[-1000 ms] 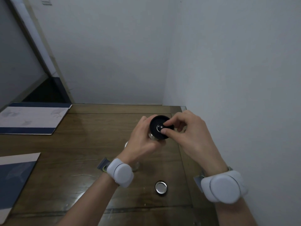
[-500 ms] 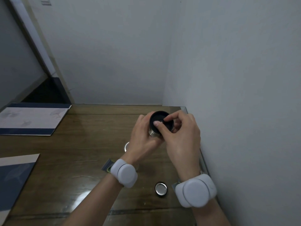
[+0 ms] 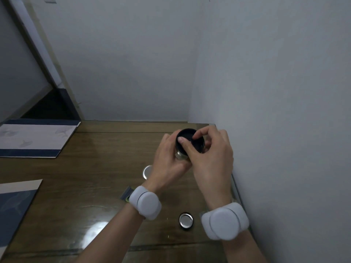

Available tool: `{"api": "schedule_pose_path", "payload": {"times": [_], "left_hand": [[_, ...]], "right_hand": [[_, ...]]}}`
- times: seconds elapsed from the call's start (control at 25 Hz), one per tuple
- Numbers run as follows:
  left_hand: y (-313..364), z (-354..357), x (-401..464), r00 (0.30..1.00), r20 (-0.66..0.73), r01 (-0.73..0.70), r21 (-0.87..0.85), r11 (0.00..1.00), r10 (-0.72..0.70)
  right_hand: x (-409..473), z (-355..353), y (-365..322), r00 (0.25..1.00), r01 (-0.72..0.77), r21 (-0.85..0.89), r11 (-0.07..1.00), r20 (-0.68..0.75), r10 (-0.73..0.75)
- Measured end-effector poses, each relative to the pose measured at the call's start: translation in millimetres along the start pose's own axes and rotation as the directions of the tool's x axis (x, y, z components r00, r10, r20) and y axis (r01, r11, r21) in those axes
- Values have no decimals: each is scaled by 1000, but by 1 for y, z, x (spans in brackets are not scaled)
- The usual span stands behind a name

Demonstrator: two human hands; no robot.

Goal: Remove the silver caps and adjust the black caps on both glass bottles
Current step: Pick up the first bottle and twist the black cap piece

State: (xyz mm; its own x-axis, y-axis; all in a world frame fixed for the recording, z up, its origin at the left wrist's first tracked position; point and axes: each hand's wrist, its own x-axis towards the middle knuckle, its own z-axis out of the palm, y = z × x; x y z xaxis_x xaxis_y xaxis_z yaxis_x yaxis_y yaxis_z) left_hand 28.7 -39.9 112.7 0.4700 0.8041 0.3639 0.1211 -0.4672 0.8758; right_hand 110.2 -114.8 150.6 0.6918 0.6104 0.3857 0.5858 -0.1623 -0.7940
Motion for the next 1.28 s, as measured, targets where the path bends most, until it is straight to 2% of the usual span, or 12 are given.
{"api": "schedule_pose_path", "payload": {"times": [0.2,0.36,0.52,0.76,0.96,1.12,1.28], "left_hand": [[-3,-5,4,999,48,-24,57,998,21],[-4,-5,4,993,111,-41,79,996,32],[-1,-5,2,986,169,-25,70,997,13],[-1,-4,0,986,167,-31,80,996,18],[-1,-3,0,992,121,-35,73,997,26],[1,-2,-1,997,73,-5,67,998,0],[3,0,-2,999,27,21,23,1000,-21]], "right_hand": [[22,-34,6,938,92,-49,994,338,-70],[32,-45,3,895,138,-58,989,435,-99],[38,-50,5,872,109,-42,993,484,-75],[35,-47,12,877,16,35,999,480,-31],[33,-41,12,901,3,51,999,432,-25],[27,-31,10,934,-30,35,999,356,16],[16,-18,5,975,-39,-14,999,220,41]]}}
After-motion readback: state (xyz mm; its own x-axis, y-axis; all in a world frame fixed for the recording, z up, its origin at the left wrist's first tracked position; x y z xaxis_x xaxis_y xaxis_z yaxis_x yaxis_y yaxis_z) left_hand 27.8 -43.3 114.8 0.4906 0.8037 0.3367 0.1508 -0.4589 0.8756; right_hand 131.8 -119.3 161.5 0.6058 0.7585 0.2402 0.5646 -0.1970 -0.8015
